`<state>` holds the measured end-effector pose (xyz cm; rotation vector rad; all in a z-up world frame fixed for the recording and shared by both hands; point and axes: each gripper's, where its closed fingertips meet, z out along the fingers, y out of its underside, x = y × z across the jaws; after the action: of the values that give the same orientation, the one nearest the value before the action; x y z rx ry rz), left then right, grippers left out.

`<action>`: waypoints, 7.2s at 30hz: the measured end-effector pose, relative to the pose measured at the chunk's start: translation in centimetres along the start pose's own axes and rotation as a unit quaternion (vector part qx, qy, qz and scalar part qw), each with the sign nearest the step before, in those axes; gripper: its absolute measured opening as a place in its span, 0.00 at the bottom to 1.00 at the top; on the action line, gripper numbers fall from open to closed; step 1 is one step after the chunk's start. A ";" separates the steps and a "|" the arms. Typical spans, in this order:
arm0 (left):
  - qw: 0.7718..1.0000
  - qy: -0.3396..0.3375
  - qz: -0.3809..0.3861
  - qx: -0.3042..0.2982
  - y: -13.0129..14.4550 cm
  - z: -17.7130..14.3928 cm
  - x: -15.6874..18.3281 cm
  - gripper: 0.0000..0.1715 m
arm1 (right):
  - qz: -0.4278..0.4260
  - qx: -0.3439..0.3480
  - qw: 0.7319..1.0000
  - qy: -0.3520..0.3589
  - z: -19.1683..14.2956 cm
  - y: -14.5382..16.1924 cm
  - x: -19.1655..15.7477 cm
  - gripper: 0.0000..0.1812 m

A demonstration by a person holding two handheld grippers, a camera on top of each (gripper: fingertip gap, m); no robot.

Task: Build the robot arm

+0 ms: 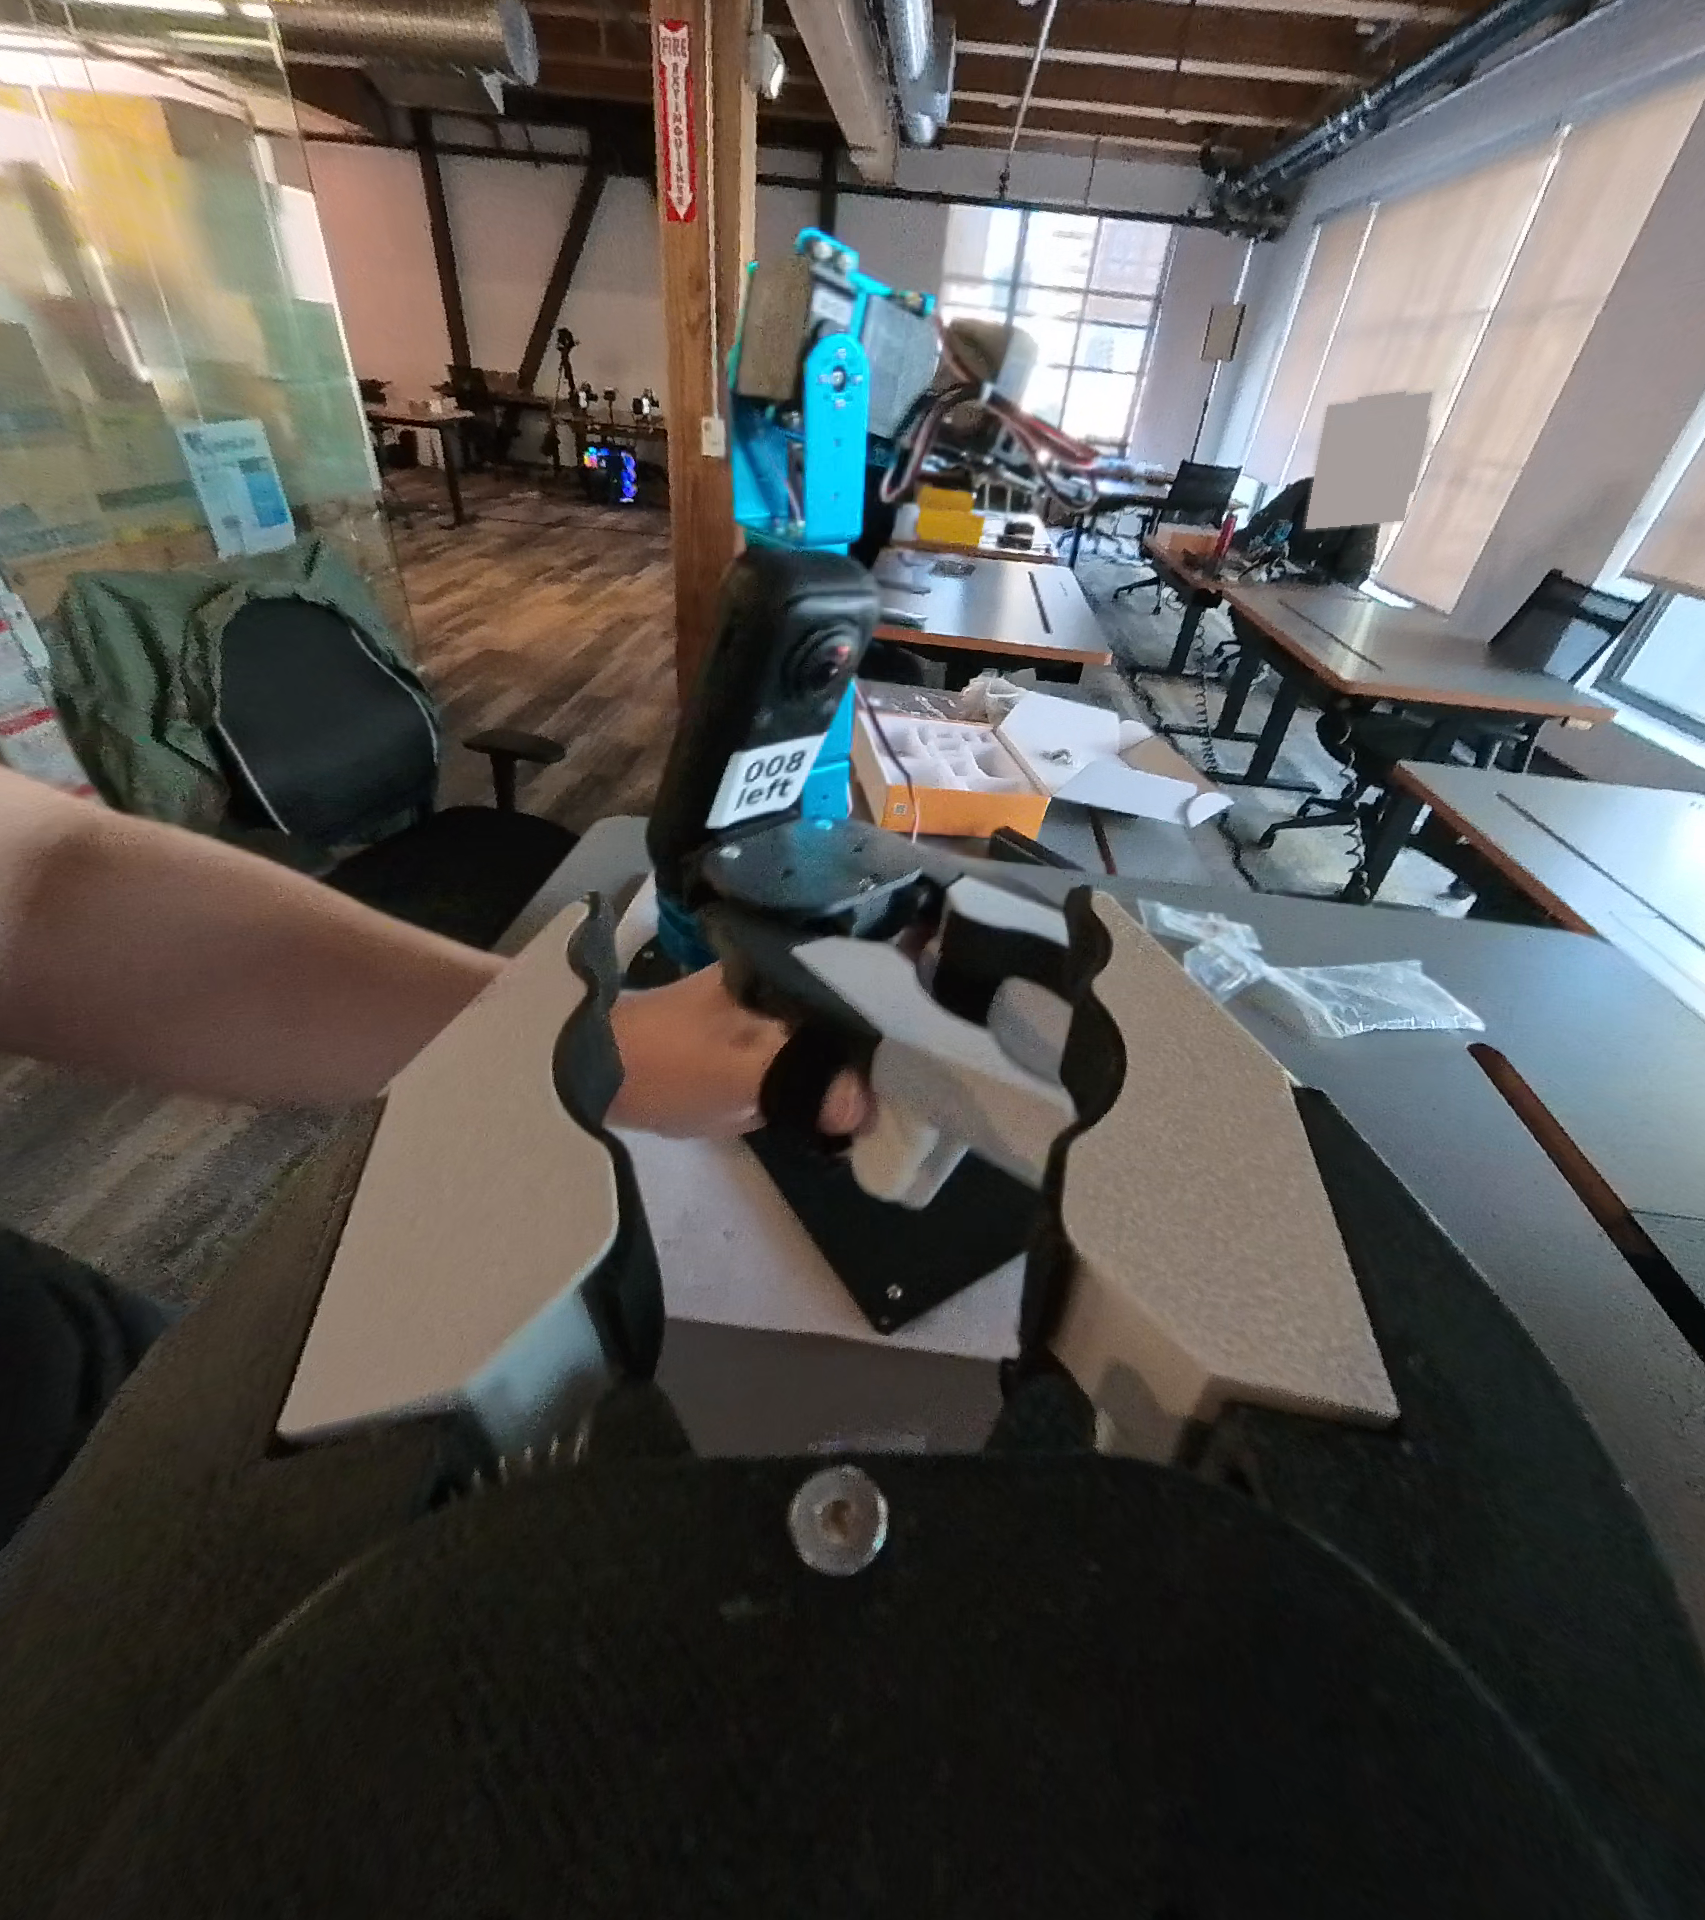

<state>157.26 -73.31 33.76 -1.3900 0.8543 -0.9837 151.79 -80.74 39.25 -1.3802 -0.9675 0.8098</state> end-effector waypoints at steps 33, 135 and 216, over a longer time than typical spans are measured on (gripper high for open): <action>0.998 -0.001 -0.002 0.071 1.6 -23.7 3.7 0.26 | 0.151 0.083 0.979 0.114 0.7 6.0 -4.5 0.35; 0.999 0.027 0.002 0.023 -1.4 -25.9 -0.7 0.06 | 0.086 -0.047 0.958 0.268 -2.9 8.4 -7.7 0.22; 0.990 -0.077 -0.011 0.120 -15.2 -26.4 -9.6 0.20 | 0.138 0.021 0.984 0.109 5.7 10.5 -1.6 0.15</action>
<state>128.45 -73.61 47.48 -1.2525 0.5861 -0.9492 146.79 -79.27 28.32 -1.5511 -0.5944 0.8573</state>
